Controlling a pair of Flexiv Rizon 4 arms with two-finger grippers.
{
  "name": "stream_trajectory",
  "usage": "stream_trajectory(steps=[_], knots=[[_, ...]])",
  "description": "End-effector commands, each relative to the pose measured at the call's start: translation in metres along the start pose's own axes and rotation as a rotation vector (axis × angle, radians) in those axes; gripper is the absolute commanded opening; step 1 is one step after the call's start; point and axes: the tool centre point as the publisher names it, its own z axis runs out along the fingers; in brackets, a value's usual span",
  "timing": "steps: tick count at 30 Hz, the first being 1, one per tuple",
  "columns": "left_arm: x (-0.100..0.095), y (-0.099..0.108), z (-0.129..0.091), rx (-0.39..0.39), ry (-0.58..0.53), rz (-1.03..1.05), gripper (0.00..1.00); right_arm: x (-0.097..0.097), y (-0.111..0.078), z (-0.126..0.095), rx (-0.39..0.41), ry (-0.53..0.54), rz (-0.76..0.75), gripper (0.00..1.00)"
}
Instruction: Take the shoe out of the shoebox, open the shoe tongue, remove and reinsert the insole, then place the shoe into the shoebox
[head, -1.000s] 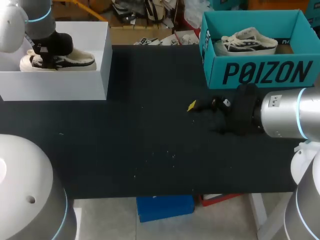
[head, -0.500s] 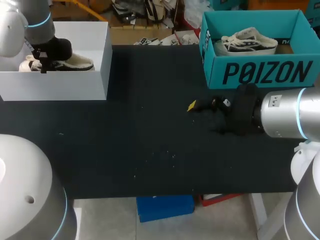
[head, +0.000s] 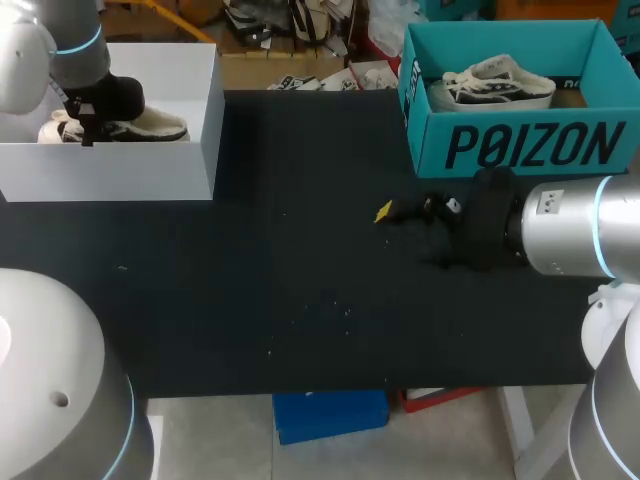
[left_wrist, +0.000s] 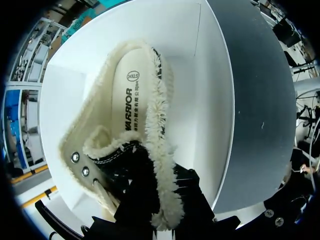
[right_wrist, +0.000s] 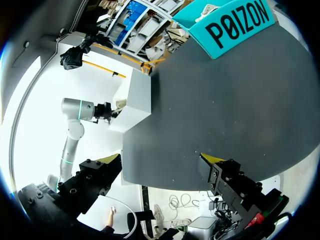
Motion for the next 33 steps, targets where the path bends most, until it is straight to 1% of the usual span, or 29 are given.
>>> stream_trajectory(steps=[1, 8, 9, 10, 11, 12, 16, 24, 33], knots=[[-0.001, 0.000, -0.001, 0.000, -0.001, 0.001, 0.00, -0.002, 0.001, -0.004, 0.007, 0.005, -0.001, 1.00], [-0.001, 0.000, -0.001, 0.000, -0.001, 0.001, 0.00, -0.002, 0.001, -0.004, 0.007, 0.005, -0.001, 1.00], [0.003, 0.008, 0.012, -0.004, 0.020, -0.015, 0.00, -0.002, 0.001, -0.004, 0.007, 0.005, -0.001, 1.00], [0.003, 0.008, 0.012, -0.004, 0.020, -0.015, 0.00, -0.002, 0.001, -0.004, 0.007, 0.005, -0.001, 1.00], [-0.014, 0.014, 0.018, 0.001, -0.004, -0.044, 0.00, -0.002, 0.001, -0.004, 0.007, 0.005, -0.001, 1.00], [-0.026, 0.004, -0.003, 0.033, -0.067, -0.030, 0.00, -0.002, 0.001, -0.004, 0.007, 0.005, -0.001, 1.00], [-0.032, -0.001, -0.013, 0.036, -0.089, -0.013, 0.00, -0.002, 0.001, -0.004, 0.007, 0.005, -0.001, 1.00], [-0.035, -0.001, -0.014, 0.037, -0.096, -0.018, 0.00, -0.002, 0.001, -0.004, 0.007, 0.005, -0.001, 1.00], [-0.032, 0.005, -0.005, 0.035, -0.079, -0.028, 0.00, -0.002, 0.001, -0.004, 0.007, 0.005, -0.001, 1.00]])
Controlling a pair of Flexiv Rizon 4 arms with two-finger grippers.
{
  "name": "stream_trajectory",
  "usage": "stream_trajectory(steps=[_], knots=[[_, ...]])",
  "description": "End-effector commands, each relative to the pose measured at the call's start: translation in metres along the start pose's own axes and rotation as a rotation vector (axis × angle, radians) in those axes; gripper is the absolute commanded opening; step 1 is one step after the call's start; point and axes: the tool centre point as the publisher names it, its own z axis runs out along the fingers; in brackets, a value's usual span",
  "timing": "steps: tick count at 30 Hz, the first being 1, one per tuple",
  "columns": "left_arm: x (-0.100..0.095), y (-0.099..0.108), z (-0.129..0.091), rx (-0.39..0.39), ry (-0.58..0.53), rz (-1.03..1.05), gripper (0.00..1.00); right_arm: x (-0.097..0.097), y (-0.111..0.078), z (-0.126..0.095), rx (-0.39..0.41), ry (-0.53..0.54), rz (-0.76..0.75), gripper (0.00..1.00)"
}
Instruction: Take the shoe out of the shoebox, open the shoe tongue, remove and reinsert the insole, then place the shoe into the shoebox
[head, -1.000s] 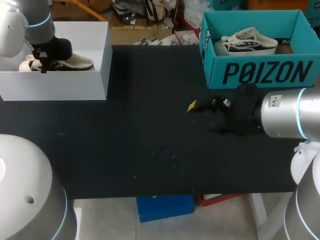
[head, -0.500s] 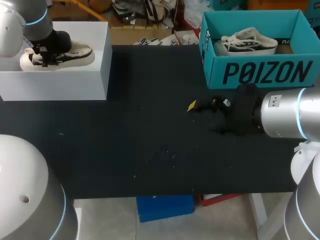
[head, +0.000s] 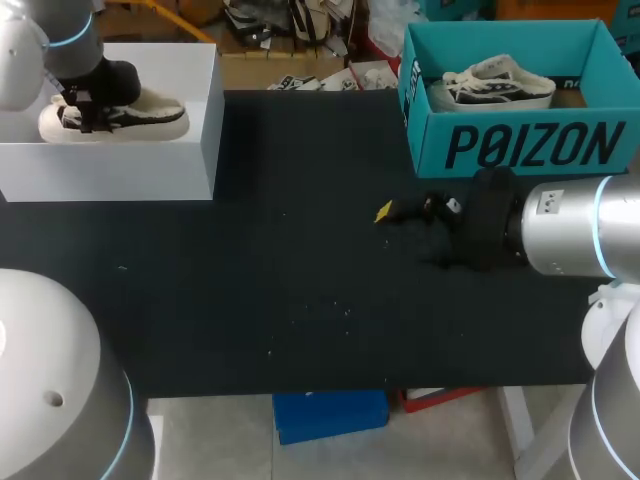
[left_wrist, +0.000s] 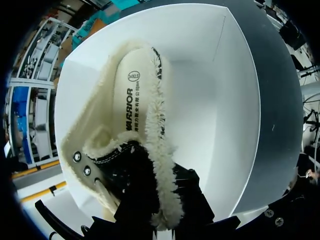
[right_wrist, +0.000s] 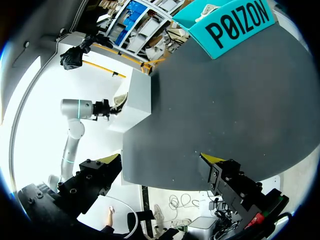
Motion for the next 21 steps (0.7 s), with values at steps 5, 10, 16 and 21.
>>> stream_trajectory(steps=[5, 10, 16, 21], knots=[[0.003, 0.002, 0.008, 0.002, 0.014, -0.001, 0.00, -0.002, 0.001, -0.004, 0.007, 0.006, -0.001, 1.00], [0.009, 0.000, 0.018, 0.004, 0.033, -0.001, 0.00, -0.002, 0.001, -0.004, 0.007, 0.006, -0.001, 1.00], [0.012, 0.001, 0.025, -0.002, 0.055, 0.000, 0.00, -0.002, 0.001, -0.004, 0.007, 0.006, -0.001, 1.00], [0.016, 0.002, 0.030, -0.008, 0.073, 0.001, 0.00, -0.002, 0.001, -0.004, 0.007, 0.006, -0.001, 1.00]])
